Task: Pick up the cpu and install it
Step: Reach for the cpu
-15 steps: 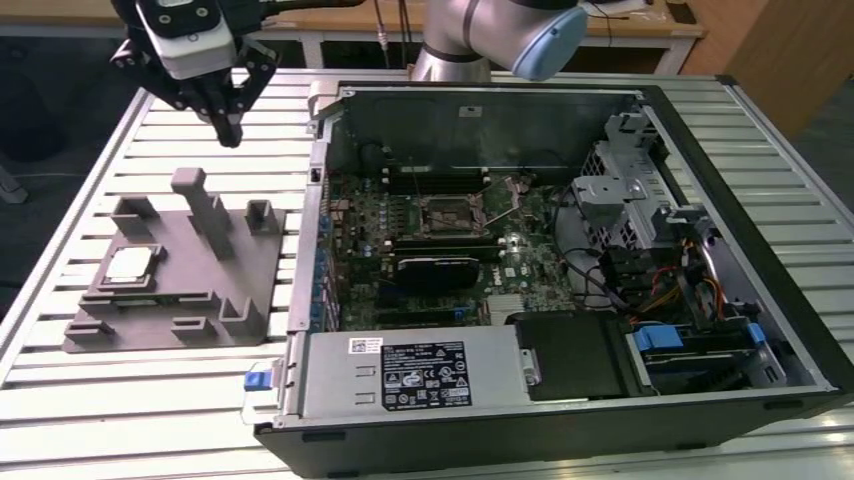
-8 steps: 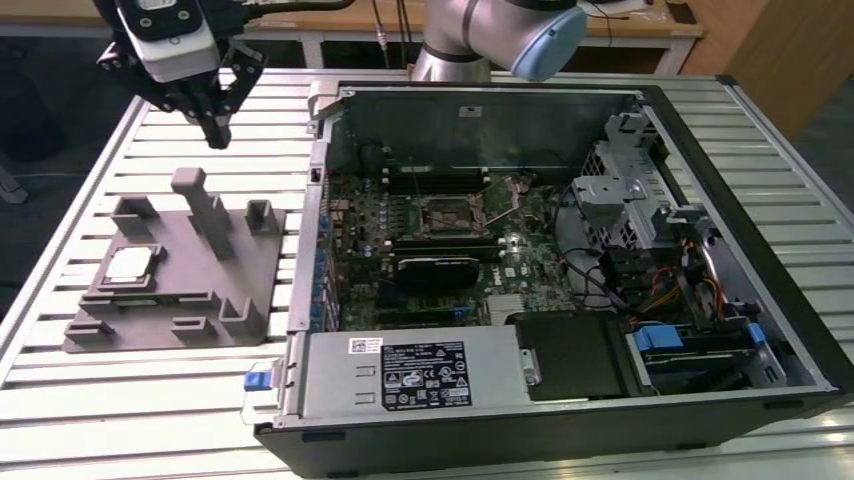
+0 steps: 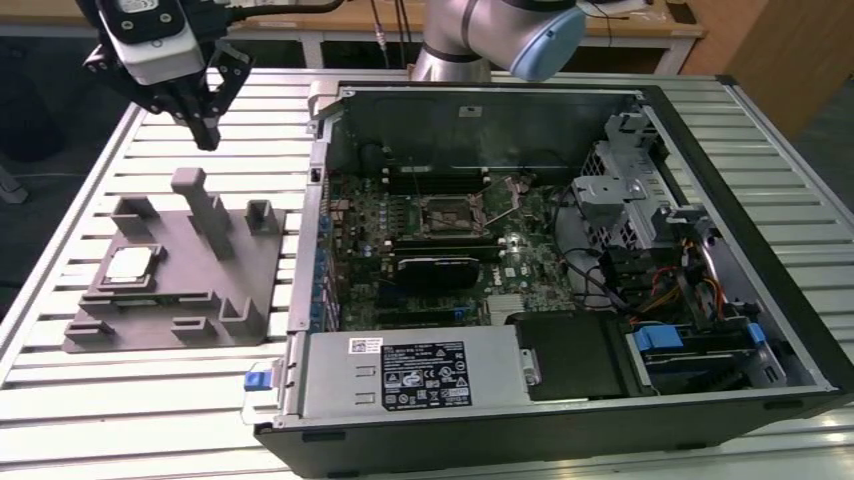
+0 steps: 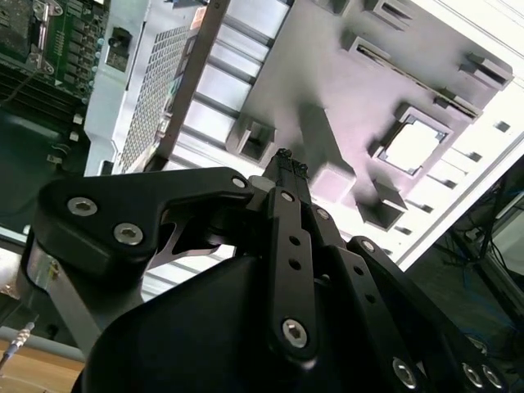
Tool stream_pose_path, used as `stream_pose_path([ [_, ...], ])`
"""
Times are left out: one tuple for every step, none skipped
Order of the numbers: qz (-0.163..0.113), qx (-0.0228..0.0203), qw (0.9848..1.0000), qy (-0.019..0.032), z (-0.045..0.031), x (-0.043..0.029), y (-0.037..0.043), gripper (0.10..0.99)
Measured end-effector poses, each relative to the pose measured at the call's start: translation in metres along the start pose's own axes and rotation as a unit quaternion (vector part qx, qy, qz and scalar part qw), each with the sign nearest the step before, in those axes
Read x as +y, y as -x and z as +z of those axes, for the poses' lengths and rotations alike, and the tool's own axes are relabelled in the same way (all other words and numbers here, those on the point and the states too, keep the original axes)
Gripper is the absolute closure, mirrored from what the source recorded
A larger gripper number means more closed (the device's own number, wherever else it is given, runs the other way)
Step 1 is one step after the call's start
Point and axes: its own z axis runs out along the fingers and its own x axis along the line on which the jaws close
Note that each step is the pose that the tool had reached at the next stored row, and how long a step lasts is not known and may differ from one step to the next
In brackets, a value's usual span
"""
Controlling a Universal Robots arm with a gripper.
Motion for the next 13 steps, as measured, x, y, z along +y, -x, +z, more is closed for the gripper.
stream_pose_path([
  [0.0,0.0,1.0,0.0,0.0002,-0.0001,-0.0013,0.98],
  [0.0,0.0,1.0,0.0,0.0004,-0.0002,-0.0027,0.98],
  [0.0,0.0,1.0,0.0,0.0006,-0.0003,-0.004,0.98],
  [0.0,0.0,1.0,0.0,0.0008,-0.0005,-0.0053,0.98],
  [0.0,0.0,1.0,0.0,0.001,-0.0006,-0.0066,0.98],
  [0.0,0.0,1.0,0.0,0.0012,-0.0007,-0.0079,0.98],
  [0.0,0.0,1.0,0.0,0.0016,-0.0008,-0.0093,0.98],
  [0.0,0.0,1.0,0.0,0.0018,-0.0009,-0.0108,0.98],
  [0.0,0.0,1.0,0.0,0.0021,-0.001,-0.0121,0.98],
  [0.0,0.0,1.0,0.0,0.0024,-0.0011,-0.0136,0.98],
  [0.0,0.0,1.0,0.0,0.0028,-0.0013,-0.015,0.98],
  [0.0,0.0,1.0,0.0,0.0032,-0.0014,-0.0162,0.98],
  [0.0,0.0,1.0,0.0,0.0037,-0.0015,-0.0176,0.98],
])
